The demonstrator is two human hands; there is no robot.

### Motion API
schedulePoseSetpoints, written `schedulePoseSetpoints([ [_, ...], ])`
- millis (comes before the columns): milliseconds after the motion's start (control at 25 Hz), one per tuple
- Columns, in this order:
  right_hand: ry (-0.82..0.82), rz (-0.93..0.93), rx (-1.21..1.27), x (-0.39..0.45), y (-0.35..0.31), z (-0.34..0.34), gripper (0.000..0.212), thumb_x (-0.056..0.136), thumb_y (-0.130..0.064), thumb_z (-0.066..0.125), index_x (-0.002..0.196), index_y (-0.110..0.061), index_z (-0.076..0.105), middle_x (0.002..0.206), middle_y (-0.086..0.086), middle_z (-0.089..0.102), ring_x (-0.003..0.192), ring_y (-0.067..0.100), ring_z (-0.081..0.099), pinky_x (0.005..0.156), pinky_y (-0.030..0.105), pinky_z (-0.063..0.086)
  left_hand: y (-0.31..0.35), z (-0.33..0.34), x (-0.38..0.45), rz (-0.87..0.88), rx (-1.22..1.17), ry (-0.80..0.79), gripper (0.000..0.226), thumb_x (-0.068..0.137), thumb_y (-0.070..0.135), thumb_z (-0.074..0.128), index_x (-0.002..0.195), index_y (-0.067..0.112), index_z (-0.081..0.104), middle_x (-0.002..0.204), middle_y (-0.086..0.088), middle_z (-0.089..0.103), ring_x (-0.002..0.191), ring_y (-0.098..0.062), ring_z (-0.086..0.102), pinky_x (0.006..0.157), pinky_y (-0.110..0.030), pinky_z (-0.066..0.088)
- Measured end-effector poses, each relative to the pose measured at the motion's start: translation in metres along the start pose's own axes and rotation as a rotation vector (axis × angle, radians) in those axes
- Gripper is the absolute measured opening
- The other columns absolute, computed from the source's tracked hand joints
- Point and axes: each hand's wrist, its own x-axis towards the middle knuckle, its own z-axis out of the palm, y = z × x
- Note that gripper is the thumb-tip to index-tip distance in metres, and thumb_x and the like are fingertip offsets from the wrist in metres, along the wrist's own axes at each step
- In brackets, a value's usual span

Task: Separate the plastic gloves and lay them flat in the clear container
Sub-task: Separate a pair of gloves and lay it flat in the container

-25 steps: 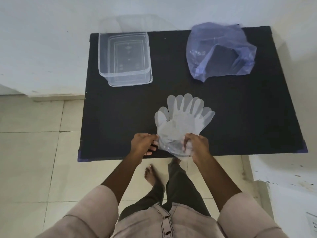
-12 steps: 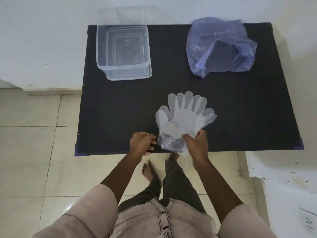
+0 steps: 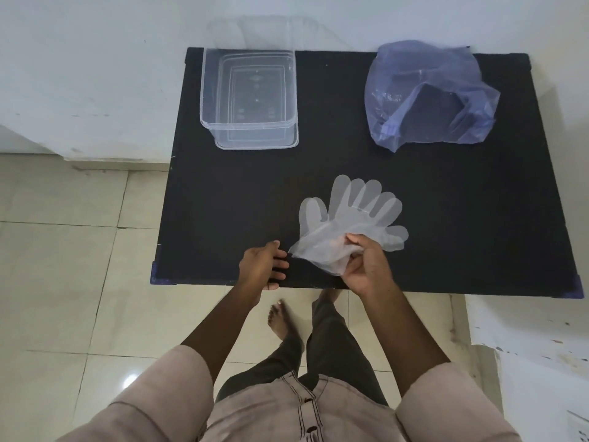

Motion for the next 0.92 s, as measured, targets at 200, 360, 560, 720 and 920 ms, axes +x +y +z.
schedulePoseSetpoints([
  [200,-0.049,-0.049,-0.023,0.011,-0.002,-0.01,0.022,0.093,-0.016,0.057,0.113,-0.023,0.059,0.127,0.011,0.061,0.12,0.031,0.057,0.107,0.046,0.042,0.018,0.005,-0.006,-0.094,0.016,-0.177,0.044,0.09,0.049,0.054,0.086,0.009,0.07,0.084,-0.009,0.075,0.07,-0.023,0.066,0.065,-0.031,0.048],
  [360,0.007,-0.059,-0.146,0.019,0.001,-0.019,0.044,0.091,-0.013,0.058,0.134,-0.01,0.051,0.112,0.01,0.065,0.1,0.026,0.064,0.101,0.043,0.048,0.018,0.012,-0.006,-0.077,0.056,-0.189,0.026,0.087,0.032,0.065,0.089,0.007,0.071,0.08,-0.006,0.072,0.064,-0.017,0.061,0.059,-0.028,0.045],
  [560,0.233,-0.118,-0.465,0.012,0.001,-0.03,0.028,0.088,-0.017,0.067,0.113,-0.015,0.055,0.103,0.003,0.062,0.084,0.019,0.061,0.063,0.027,0.05,0.018,0.013,-0.001,-0.079,0.1,-0.154,0.017,0.086,0.022,0.065,0.09,0.007,0.071,0.079,-0.006,0.07,0.061,-0.015,0.057,0.056,-0.028,0.043],
  [720,0.414,-0.402,-0.854,0.013,0.01,-0.04,0.045,0.084,-0.024,0.071,0.124,-0.014,0.053,0.118,0.005,0.06,0.1,0.021,0.061,0.085,0.032,0.051,0.017,0.013,0.002,0.009,0.185,-0.084,0.016,0.084,0.022,0.065,0.089,0.009,0.074,0.077,-0.003,0.071,0.062,-0.016,0.057,0.06,-0.027,0.044],
  [920,0.645,-0.841,-1.207,0.003,0.017,-0.035,0.058,0.077,-0.036,0.074,0.122,-0.01,0.048,0.126,0.015,0.053,0.111,0.029,0.054,0.094,0.041,0.048,0.019,0.012,0.004,0.081,0.187,-0.046,0.015,0.081,0.023,0.069,0.087,0.01,0.075,0.075,-0.003,0.071,0.062,-0.015,0.057,0.061,-0.027,0.047],
])
